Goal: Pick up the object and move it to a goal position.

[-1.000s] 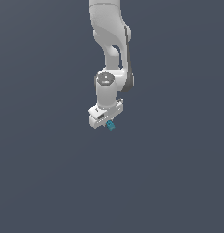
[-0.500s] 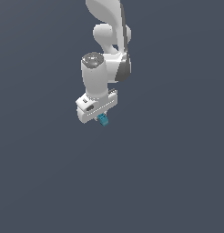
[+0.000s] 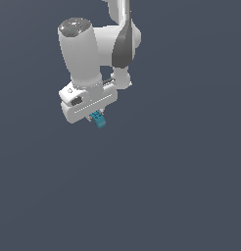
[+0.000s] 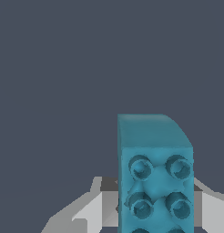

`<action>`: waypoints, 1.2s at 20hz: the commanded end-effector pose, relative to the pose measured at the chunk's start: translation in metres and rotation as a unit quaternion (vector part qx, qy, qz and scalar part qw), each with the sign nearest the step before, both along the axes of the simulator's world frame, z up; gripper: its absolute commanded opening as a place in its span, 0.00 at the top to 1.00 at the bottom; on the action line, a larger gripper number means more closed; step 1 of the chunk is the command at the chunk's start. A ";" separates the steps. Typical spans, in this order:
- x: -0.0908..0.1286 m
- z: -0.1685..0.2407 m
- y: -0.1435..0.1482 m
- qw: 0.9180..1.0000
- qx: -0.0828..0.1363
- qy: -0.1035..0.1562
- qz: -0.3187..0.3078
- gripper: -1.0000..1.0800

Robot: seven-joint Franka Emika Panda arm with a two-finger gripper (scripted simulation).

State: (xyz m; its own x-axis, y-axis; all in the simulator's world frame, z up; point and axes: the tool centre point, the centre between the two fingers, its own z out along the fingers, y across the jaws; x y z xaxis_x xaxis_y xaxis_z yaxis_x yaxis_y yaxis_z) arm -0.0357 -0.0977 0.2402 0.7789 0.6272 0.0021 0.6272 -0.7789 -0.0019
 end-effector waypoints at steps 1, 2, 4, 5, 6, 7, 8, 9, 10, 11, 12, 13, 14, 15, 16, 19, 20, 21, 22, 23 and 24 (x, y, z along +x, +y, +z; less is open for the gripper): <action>0.007 0.024 -0.010 1.000 0.000 0.000 0.000 1.00; 0.010 0.034 -0.014 1.000 0.000 0.000 0.000 1.00; 0.016 0.051 -0.021 1.000 0.000 0.000 0.000 1.00; 0.018 0.060 -0.025 1.000 0.000 0.000 0.000 1.00; 0.021 0.068 -0.028 1.000 0.000 0.000 0.000 1.00; 0.023 0.076 -0.032 1.000 0.000 0.000 0.000 1.00; 0.026 0.084 -0.035 1.000 0.000 0.000 0.000 1.00; 0.028 0.091 -0.038 1.000 0.000 0.000 0.000 1.00; 0.031 0.098 -0.041 1.000 0.000 0.000 0.000 1.00; 0.033 0.105 -0.044 1.000 0.000 0.000 0.000 1.00; 0.035 0.112 -0.047 1.000 0.000 0.000 0.000 1.00; 0.038 0.118 -0.050 1.000 0.000 0.000 0.000 1.00; 0.040 0.125 -0.053 1.000 -0.001 0.000 0.000 1.00; 0.042 0.131 -0.055 1.000 -0.001 0.000 0.000 1.00; 0.044 0.137 -0.058 1.000 -0.001 0.000 0.000 1.00; 0.050 0.154 -0.065 1.000 -0.001 0.000 0.000 1.00; 0.052 0.159 -0.068 1.000 -0.001 0.000 0.000 1.00; 0.054 0.164 -0.070 1.000 -0.001 0.000 0.000 1.00; 0.055 0.169 -0.072 1.000 -0.001 0.000 0.000 1.00; 0.057 0.174 -0.074 1.000 -0.001 0.000 0.000 1.00; 0.059 0.179 -0.076 1.000 -0.001 0.000 0.000 1.00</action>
